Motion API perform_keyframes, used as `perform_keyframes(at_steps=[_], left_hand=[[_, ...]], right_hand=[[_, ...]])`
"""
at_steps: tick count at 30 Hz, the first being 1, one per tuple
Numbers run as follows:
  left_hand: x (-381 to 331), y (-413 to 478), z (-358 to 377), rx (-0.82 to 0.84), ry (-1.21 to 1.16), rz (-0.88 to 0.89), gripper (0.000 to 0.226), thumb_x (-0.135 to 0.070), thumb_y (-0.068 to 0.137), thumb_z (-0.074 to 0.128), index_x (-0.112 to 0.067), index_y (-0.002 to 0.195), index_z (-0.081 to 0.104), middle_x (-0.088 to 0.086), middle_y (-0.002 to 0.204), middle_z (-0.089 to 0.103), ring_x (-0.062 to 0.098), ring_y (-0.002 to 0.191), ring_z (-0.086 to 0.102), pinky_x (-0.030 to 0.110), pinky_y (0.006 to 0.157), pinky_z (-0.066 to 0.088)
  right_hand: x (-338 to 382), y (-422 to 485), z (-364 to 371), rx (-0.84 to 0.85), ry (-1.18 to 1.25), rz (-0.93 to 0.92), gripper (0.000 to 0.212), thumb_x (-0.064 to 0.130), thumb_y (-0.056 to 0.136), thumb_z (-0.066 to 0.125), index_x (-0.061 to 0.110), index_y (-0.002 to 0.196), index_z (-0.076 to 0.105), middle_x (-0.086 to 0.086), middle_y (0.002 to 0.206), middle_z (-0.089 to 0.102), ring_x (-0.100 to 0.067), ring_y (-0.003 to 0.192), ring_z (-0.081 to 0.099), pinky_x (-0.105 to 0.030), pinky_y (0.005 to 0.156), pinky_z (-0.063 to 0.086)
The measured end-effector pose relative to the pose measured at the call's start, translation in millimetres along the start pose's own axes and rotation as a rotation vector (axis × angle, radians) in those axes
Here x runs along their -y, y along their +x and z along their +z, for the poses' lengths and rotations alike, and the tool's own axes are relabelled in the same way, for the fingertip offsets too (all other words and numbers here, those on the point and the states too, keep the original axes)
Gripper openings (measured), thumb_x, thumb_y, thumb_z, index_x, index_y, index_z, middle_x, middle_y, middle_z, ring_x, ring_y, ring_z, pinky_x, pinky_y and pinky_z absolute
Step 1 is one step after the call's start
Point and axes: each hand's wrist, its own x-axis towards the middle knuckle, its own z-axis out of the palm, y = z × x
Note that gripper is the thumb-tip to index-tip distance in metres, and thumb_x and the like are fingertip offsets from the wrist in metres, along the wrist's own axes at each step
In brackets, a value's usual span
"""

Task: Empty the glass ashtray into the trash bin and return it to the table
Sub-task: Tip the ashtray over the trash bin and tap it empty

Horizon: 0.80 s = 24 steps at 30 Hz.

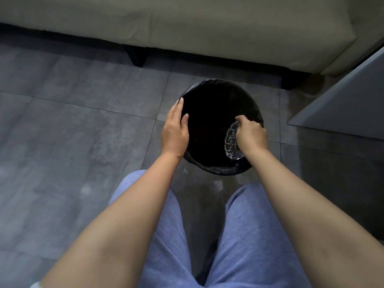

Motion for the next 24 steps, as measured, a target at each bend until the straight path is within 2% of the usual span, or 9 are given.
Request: perform_keyframes(at_steps=[2,6,9,13,15,16,19,22,24], left_hand=[[1.4,-0.7,-0.9,-0.003,0.002,-0.005,0.046,-0.019,0.102,0.044,-0.014,0.147,0.039,0.005,0.151,0.043,0.016,0.141,0.038,0.011,0.107,0.024],[3.2,-0.6,-1.4,-0.013,0.011,-0.008,0.046,-0.019,0.102,0.044,-0.013,0.147,0.039,0.007,0.151,0.044,0.018,0.141,0.039,0.011,0.106,0.024],[4.0,-0.8,-2.4,-0.017,0.013,-0.005,0.046,-0.019,0.101,0.045,-0.013,0.147,0.039,0.007,0.150,0.044,0.019,0.140,0.040,0.011,0.106,0.025],[3.8,-3.5,-3.9,-0.011,0.010,-0.024,0.047,-0.019,0.102,0.044,-0.013,0.148,0.037,0.007,0.151,0.043,0.019,0.141,0.038,0.012,0.106,0.025],[4.9,-3.1,-5.8,-0.011,0.008,-0.026,0.047,-0.019,0.101,0.045,-0.013,0.148,0.037,0.008,0.151,0.043,0.020,0.141,0.038,0.015,0.107,0.026],[5.9,-2.8,-6.8,-0.017,0.007,-0.033,0.048,-0.019,0.101,0.044,-0.013,0.148,0.036,0.008,0.151,0.042,0.020,0.141,0.038,0.017,0.108,0.027],[8.6,-3.6,-9.2,-0.023,0.006,-0.070,0.048,-0.020,0.102,0.044,-0.013,0.149,0.035,0.009,0.152,0.042,0.021,0.141,0.038,0.021,0.108,0.030],[14.0,-3.2,-11.5,-0.023,0.017,-0.104,0.050,-0.021,0.102,0.043,-0.014,0.150,0.032,0.009,0.152,0.040,0.022,0.140,0.039,0.023,0.107,0.033],[18.5,-3.2,-11.7,-0.020,0.021,-0.146,0.051,-0.023,0.102,0.042,-0.015,0.151,0.030,0.009,0.153,0.039,0.023,0.139,0.040,0.027,0.106,0.036]], right_hand=[[3.0,0.5,-1.9,-0.020,0.062,0.007,0.037,0.023,0.101,0.033,0.026,0.132,0.053,-0.016,0.094,0.073,-0.040,0.088,0.069,-0.038,0.078,0.054],[5.4,-0.2,-4.0,0.045,-0.021,-0.006,0.041,0.015,0.100,0.035,0.027,0.137,0.049,-0.018,0.103,0.070,-0.042,0.094,0.066,-0.036,0.070,0.046],[9.7,1.0,-5.1,0.055,0.085,-0.051,0.036,0.029,0.101,0.032,0.033,0.131,0.052,-0.014,0.089,0.074,-0.038,0.083,0.070,-0.041,0.075,0.056],[8.9,-0.1,-7.8,0.102,-0.047,-0.043,0.040,0.019,0.100,0.033,0.031,0.133,0.052,-0.019,0.106,0.071,-0.042,0.098,0.066,-0.040,0.077,0.051],[11.0,-0.9,-9.3,0.065,0.021,-0.057,0.037,0.024,0.101,0.033,0.030,0.132,0.053,-0.018,0.096,0.073,-0.041,0.089,0.069,-0.041,0.079,0.055],[11.3,0.1,-9.1,0.043,0.014,-0.074,0.037,0.023,0.102,0.032,0.029,0.132,0.052,-0.017,0.093,0.073,-0.040,0.086,0.069,-0.039,0.076,0.053],[12.4,-1.1,-12.6,0.010,-0.090,-0.082,0.040,0.016,0.101,0.033,0.026,0.136,0.050,-0.019,0.103,0.070,-0.042,0.095,0.065,-0.038,0.071,0.041],[18.1,-2.6,-15.8,-0.056,0.085,-0.045,0.036,0.030,0.102,0.033,0.030,0.130,0.055,-0.015,0.098,0.073,-0.037,0.090,0.069,-0.037,0.078,0.052],[20.9,-4.5,-19.2,-0.088,0.276,0.016,0.034,0.034,0.100,0.034,0.033,0.126,0.057,-0.007,0.087,0.074,-0.026,0.071,0.072,-0.032,0.078,0.059]])
